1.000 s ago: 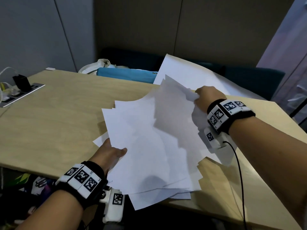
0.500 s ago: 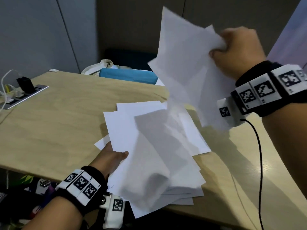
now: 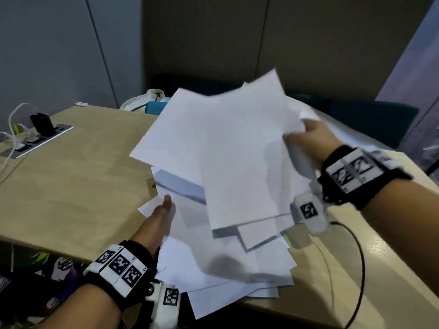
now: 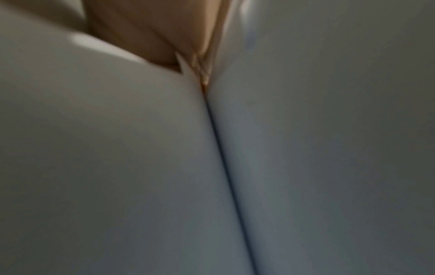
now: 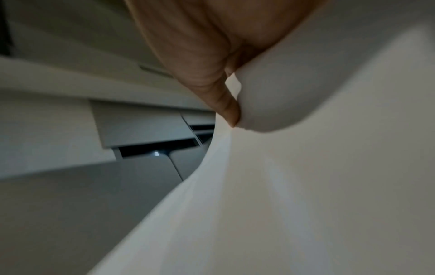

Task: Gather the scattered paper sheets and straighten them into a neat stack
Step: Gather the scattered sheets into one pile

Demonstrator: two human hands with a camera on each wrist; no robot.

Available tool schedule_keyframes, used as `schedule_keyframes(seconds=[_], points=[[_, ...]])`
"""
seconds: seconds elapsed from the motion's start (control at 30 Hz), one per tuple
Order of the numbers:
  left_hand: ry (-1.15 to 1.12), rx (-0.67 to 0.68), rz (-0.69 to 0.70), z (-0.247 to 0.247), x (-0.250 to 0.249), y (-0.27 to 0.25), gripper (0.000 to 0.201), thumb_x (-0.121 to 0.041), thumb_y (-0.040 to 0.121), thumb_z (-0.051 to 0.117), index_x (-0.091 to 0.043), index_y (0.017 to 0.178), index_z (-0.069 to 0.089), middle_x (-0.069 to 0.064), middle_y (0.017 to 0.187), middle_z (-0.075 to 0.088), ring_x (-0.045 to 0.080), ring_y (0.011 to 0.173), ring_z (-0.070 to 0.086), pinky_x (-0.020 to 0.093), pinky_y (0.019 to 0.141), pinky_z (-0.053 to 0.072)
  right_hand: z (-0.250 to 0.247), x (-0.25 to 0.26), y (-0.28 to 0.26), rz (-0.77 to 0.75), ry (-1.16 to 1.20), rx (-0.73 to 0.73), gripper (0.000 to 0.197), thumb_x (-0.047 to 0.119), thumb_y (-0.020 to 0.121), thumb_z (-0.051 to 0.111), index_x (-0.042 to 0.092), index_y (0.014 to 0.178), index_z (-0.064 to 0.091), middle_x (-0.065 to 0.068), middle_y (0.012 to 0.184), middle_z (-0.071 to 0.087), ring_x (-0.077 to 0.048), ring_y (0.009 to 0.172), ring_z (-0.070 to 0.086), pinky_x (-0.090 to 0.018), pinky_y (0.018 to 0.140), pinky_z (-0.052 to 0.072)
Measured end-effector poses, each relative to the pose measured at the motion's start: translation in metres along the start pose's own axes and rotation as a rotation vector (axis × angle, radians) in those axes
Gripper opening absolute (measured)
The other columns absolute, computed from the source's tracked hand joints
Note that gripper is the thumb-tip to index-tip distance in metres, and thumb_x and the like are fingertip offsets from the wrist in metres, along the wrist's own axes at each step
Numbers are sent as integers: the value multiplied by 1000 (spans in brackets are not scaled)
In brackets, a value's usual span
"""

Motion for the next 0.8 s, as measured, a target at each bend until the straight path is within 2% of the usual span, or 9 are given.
schedule_keyframes(seconds=[0.13,0.23,0.3,0.37,0.43,0.5,0.6,0.67,0.8], points=[[-138,-40,117,3,-20,3,81,-47,81,64,-21,149,29,1,151,41,24,133,45,32,94,41,52,-72,-19,293,-23,184,48,0,88,52,7,134,44,-20,93,63,-22,62,54,-15,42,39],[-163,74,160,11,-15,-1,47,-47,100,36,-39,145,27,-25,144,39,-3,130,42,18,96,39,75,-98,-29,352,-140,348,47,-2,86,52,15,130,42,-14,79,57,-25,67,53,-27,58,39],[-163,161,120,11,-5,-8,55,-65,93,28,-43,142,37,-22,140,50,2,129,48,25,101,40,75,-103,-31,340,-155,324,41,-3,88,50,17,123,44,-9,77,55,-24,66,52,-28,58,38],[-173,167,65,11,-3,-11,61,-74,85,34,-41,134,48,-17,127,62,4,118,57,27,92,44,69,-105,-33,350,-91,259,38,-4,90,46,19,121,44,-6,70,52,-20,59,48,-26,53,35],[-168,143,80,11,-4,-10,54,-62,89,44,-37,137,44,-17,133,56,4,119,55,23,90,42,69,-104,-37,335,-72,279,31,0,92,44,17,119,45,-5,53,50,-19,49,43,-26,51,31],[-152,115,126,10,-5,-9,39,-32,94,56,-29,132,49,-10,137,55,6,115,58,26,99,43,73,-103,-40,298,-129,348,26,7,95,46,15,119,51,1,37,46,-15,39,41,-27,53,32],[-70,39,95,2,7,-6,34,-31,79,76,-22,110,65,-5,118,69,11,105,65,31,99,45,75,-99,-38,237,-207,394,36,-2,93,46,10,125,58,2,58,52,-11,53,46,-23,58,36],[-2,-7,90,-3,8,-7,35,-36,84,70,-21,115,63,-11,113,68,10,106,62,27,93,45,73,-97,-39,191,-265,401,46,-9,88,44,15,123,60,-1,65,54,-16,60,50,-24,63,40],[34,0,112,-3,2,-7,55,-44,88,58,-22,138,50,-11,134,57,12,127,51,36,115,31,65,-99,-36,149,-274,324,61,-10,86,42,24,135,51,-5,81,57,-20,76,54,-25,75,42]])
Point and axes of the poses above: each hand's wrist, its own y-axis towards the middle knuckle, its own z-axis out of the palm, x = y × z, the point moved 8 cm from there along y, towards the middle knuckle
